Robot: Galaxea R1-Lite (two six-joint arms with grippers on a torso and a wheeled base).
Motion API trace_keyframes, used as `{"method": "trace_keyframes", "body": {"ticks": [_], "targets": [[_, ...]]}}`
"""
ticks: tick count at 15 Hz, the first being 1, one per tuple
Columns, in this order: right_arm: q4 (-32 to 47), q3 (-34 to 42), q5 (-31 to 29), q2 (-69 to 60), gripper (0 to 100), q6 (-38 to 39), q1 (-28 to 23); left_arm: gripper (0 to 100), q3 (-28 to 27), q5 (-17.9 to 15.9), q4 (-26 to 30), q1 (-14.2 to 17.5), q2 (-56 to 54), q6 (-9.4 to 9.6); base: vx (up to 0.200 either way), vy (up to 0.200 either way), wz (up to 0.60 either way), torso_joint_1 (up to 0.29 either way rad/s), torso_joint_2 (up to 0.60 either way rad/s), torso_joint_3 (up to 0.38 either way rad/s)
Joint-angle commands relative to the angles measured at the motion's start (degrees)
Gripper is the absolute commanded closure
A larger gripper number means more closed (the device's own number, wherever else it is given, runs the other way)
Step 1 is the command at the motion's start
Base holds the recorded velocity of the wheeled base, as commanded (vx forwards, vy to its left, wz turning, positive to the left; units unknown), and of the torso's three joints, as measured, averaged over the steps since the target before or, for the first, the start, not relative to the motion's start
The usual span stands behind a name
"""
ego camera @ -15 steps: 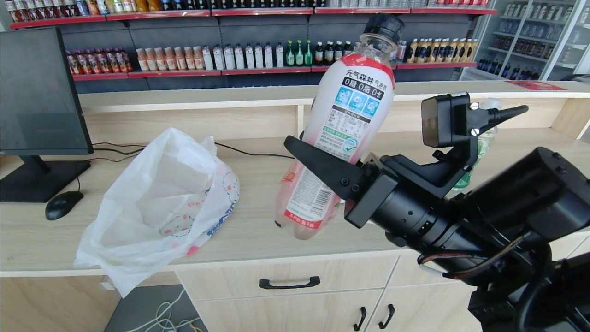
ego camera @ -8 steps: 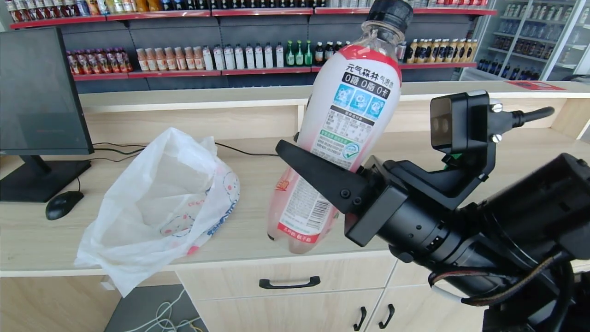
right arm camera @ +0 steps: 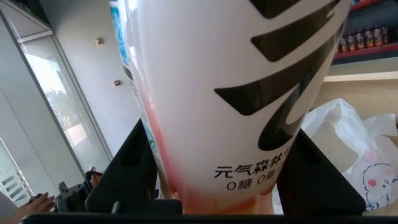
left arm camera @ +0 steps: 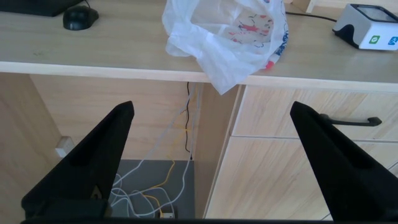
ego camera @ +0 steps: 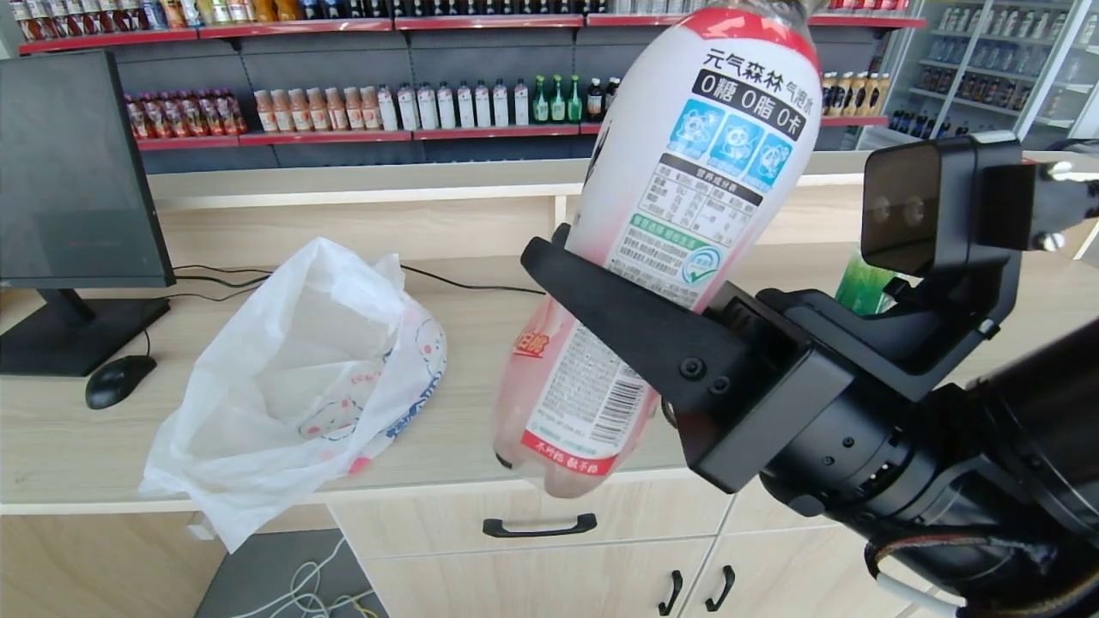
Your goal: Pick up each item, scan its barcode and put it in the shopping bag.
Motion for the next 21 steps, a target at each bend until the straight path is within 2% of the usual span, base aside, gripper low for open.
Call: {"method": "trace_keyframes", "body": {"ticks": [1, 11, 14, 18, 21], "targets": [[0.0, 1.0, 0.2, -1.3, 100, 0.0, 0.0, 0, 0.0, 0.0, 0.0, 0.0, 0.1, -0.02, 0.0, 0.0, 0.0, 0.0, 0.0, 0.0], [0.0, 2.0, 0.3, -2.7, 100, -0.3, 0.0, 0, 0.0, 0.0, 0.0, 0.0, 0.0, -0.02, 0.0, 0.0, 0.0, 0.0, 0.0, 0.0], [0.0, 2.6, 0.3, -1.6, 100, -3.1, 0.0, 0, 0.0, 0.0, 0.0, 0.0, 0.0, -0.02, 0.0, 0.0, 0.0, 0.0, 0.0, 0.0], [0.0, 2.0, -0.2, 2.7, 100, -14.6, -1.6, 0, 0.0, 0.0, 0.0, 0.0, 0.0, -0.02, 0.0, 0.0, 0.0, 0.0, 0.0, 0.0], [0.0, 1.9, -0.2, 4.8, 100, -25.0, -8.5, 0, 0.0, 0.0, 0.0, 0.0, 0.0, -0.02, 0.0, 0.0, 0.0, 0.0, 0.0, 0.0]]}}
